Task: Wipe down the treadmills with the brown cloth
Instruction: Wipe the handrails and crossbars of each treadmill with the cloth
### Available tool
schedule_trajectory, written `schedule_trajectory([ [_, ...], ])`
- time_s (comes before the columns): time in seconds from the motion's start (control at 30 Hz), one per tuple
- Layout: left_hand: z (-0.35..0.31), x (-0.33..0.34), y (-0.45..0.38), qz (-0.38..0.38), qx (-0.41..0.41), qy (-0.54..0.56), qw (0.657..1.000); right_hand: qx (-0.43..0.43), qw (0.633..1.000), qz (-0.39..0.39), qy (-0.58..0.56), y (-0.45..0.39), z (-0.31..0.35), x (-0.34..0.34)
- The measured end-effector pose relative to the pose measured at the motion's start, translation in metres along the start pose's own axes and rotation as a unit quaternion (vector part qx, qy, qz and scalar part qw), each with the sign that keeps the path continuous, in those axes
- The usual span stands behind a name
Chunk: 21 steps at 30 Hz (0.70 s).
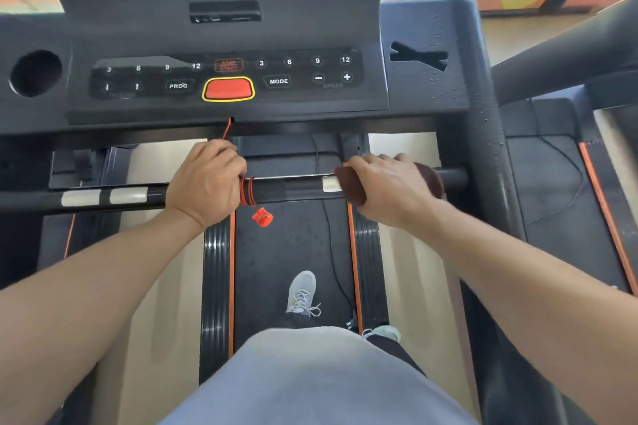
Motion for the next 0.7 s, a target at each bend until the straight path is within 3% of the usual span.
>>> schedule_trajectory([
  [0.17, 0.008, 0.006, 0.001, 0.024, -0.051, 0.07, 0.996, -0.033, 0.999, -0.015, -0.018, -0.034, 0.115, 0.013],
  [0.3, 0.014, 0.004, 0.002, 0.022, -0.088, 0.108, 0.99, -0.022, 0.998, -0.058, -0.005, -0.037, 0.126, 0.014],
  [0.47, -0.004, -0.016, 0.005, -0.018, -0.092, 0.149, 0.984, -0.044, 0.998, -0.052, 0.003, -0.02, 0.082, 0.011],
  [0.6, -0.062, -0.018, -0.021, -0.019, 0.022, 0.231, 0.973, 0.052, 0.998, -0.043, 0.015, 0.022, -0.024, -0.004],
  [0.7, -0.096, 0.001, -0.061, 0.037, 0.006, 0.28, 0.959, 0.107, 0.987, -0.098, 0.067, 0.062, -0.086, -0.014],
])
Point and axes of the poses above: each hand's wrist, its own y-axis away from the middle knuckle, its own x-axis out of the palm, z = x × y, the point moved 10 cm from there along -y, towards the middle knuckle, and after that the axes turned 3 degrees about -y, right-handed, at the moved point
